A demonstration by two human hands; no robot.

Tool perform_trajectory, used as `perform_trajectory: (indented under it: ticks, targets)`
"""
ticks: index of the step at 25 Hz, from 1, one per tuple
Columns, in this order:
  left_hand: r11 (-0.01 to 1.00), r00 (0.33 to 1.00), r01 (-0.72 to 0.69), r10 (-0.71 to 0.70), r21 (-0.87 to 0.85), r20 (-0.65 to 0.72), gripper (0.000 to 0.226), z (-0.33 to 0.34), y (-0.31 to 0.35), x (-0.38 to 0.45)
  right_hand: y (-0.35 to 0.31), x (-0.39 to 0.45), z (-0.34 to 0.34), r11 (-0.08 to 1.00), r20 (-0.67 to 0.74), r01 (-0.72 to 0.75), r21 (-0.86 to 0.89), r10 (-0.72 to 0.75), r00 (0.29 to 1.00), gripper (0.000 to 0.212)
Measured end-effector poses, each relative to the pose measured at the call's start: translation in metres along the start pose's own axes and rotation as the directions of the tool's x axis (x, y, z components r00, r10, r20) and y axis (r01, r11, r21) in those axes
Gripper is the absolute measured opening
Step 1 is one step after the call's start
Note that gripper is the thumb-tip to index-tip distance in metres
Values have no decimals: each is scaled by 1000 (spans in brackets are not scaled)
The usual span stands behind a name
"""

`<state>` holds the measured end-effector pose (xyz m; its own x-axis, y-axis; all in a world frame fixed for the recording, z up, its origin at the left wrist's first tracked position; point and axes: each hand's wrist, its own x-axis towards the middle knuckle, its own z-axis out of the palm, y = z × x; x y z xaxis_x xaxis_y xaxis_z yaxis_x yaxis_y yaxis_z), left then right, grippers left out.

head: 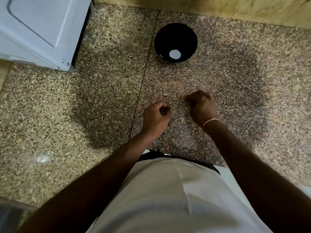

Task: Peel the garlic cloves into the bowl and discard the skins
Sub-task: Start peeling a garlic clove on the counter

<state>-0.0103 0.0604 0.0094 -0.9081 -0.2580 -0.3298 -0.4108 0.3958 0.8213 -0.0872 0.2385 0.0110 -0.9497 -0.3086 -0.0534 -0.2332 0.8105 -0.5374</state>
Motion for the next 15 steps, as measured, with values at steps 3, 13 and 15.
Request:
perform_trajectory:
  ticks: [3, 13, 15]
  targets:
    - [995, 997, 37, -43, 90, 70, 9, 4, 2, 0, -5, -15, 4, 994, 118, 101, -48, -95, 988, 32]
    - [982, 990, 36, -59, 184, 124, 11, 9, 6, -2, -10, -29, 6, 966, 190, 204, -156, -173, 966, 38]
    - [987, 988, 41, -63, 153, 142, 17, 8, 8, 4, -7, -26, 2, 973, 193, 206, -103, -184, 964, 35]
